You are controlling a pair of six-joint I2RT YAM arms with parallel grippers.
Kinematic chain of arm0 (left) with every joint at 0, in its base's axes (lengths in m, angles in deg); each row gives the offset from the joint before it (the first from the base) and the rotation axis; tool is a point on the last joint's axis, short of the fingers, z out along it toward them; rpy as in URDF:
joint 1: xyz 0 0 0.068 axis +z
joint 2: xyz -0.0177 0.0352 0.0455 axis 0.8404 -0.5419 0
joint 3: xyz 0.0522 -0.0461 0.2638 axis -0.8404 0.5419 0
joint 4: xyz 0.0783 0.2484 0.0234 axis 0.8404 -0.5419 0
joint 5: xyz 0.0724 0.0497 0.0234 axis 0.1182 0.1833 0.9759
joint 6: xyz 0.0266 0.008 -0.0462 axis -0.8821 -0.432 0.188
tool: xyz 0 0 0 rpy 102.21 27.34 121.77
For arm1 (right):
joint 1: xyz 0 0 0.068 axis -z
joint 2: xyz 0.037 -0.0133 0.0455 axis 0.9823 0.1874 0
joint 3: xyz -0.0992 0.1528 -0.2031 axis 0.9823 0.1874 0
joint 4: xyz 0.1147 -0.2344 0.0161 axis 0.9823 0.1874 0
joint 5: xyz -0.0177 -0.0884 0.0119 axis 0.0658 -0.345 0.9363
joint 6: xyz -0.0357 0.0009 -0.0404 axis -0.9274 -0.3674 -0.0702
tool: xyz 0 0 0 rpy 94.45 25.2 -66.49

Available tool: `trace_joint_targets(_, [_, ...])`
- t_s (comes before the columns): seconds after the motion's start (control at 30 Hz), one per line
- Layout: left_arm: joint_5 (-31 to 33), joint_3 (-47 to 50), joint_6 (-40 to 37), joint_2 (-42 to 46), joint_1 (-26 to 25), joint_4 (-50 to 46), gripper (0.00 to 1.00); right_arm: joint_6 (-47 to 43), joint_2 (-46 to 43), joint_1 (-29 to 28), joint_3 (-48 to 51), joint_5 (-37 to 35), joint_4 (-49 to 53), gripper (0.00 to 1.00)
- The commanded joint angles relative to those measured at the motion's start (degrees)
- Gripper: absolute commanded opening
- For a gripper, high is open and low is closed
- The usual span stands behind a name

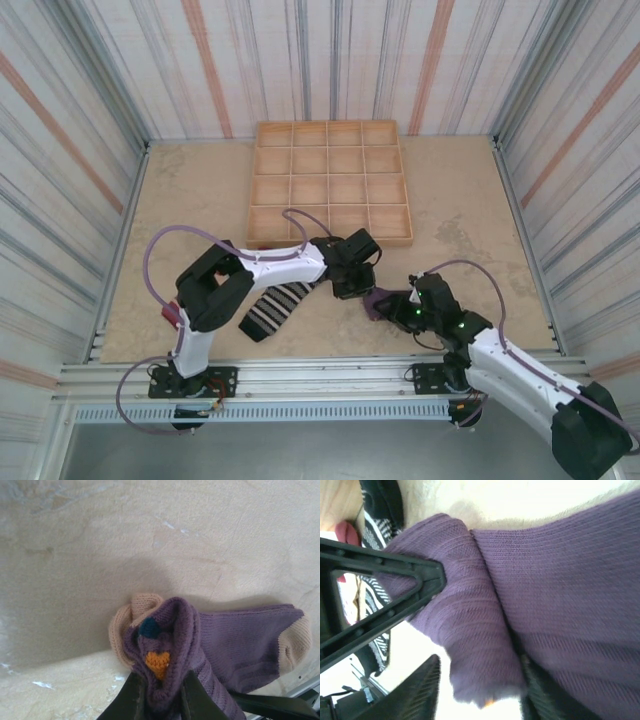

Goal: Roll the socks

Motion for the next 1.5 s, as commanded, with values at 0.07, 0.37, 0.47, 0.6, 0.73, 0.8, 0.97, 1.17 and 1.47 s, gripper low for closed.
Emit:
trace_joint_targets(0.07, [1.06, 3.96, -4.19, 2.11, 2.17, -1.76, 0.0, -7.56, 3.0, 4.04, -9.28, 1.07, 16.97, 0.62])
trace_joint_targets(0.37, [-0.68, 7.88, -8.42, 5.75, 3.53, 2.13, 0.0, -14.75, 13.68, 6.5, -23.85, -14.47, 34.49, 0.65])
trace_joint_targets(0.47, [-2.04, 8.64, -9.12, 6.13, 3.93, 3.05, 0.0, -16.09, 16.44, 9.02, -23.57, -15.65, 35.13, 0.64])
trace_joint_targets(0.6, [-3.09, 8.75, -9.85, 6.07, 4.08, 3.57, 0.0, -16.68, 19.94, 10.57, -22.01, -15.1, 33.03, 0.59])
trace_joint_targets(0.73, [-4.48, 8.84, -10.03, 5.8, 4.03, 4.51, 0.0, -16.67, 21.59, 10.8, -20.1, -13.98, 30.13, 0.56])
trace_joint_targets(0.8, [-4.82, 8.9, -10.05, 5.65, 4.11, 4.72, 0.0, -16.43, 22.63, 10.75, -19.06, -12.92, 27.62, 0.55])
trace_joint_targets(0.97, [-6.83, 9.22, -9.97, 5.28, 4.29, 5.87, 0.0, -14.73, 24.89, 10.75, -16.24, -12.1, 22.17, 0.48])
trace_joint_targets(1.17, [-11.48, 10.63, -9.12, 5.25, 5.08, 9.17, 0.0, -13.6, 25.84, 11.07, -16.23, -13.93, 19.22, 0.13])
trace_joint_targets(1.47, [-15.8, 14.08, -9.06, 8.2, 5.39, 12.0, 0.0, -18.53, 34.89, 11.08, -21.6, -15.01, 11.8, 0.0])
